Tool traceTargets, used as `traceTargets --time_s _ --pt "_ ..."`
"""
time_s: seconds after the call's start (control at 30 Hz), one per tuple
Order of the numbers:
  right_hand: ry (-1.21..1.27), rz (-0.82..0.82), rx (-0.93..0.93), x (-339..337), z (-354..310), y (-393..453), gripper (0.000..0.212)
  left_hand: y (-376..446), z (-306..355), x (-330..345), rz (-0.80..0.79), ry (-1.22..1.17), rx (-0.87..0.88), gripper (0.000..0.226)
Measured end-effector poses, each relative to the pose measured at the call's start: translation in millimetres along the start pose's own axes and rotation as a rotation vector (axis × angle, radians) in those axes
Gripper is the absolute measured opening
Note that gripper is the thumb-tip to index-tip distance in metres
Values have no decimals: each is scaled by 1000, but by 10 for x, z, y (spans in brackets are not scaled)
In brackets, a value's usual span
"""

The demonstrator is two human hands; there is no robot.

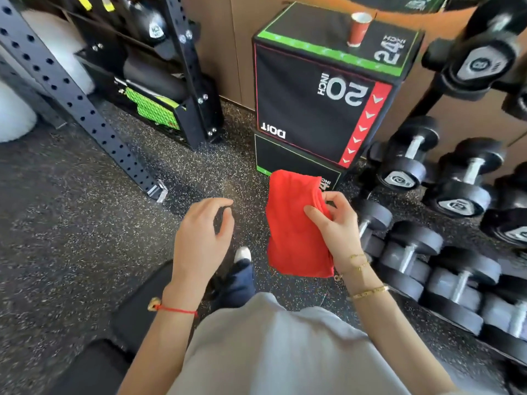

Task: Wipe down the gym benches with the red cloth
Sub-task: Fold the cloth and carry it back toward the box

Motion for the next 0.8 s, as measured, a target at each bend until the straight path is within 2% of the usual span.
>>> traceTargets --time_s 0.43,0.8 --pt "46 131 -32 880 -590 2184 20 2553 -747 -486 -94 43 146 21" --pt "3 271 -5 1008 -764 3309 19 3938 -954 -442 -196 30 255 22"
Point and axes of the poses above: each hand's wrist, its own y-axis towards the middle knuckle, its own x-axis out of the palm, z = x × y, the point moved 5 cm from there along y, towards the middle knuckle, and after that the axes turned 12 degrees about -z, right-handed, at the moved point
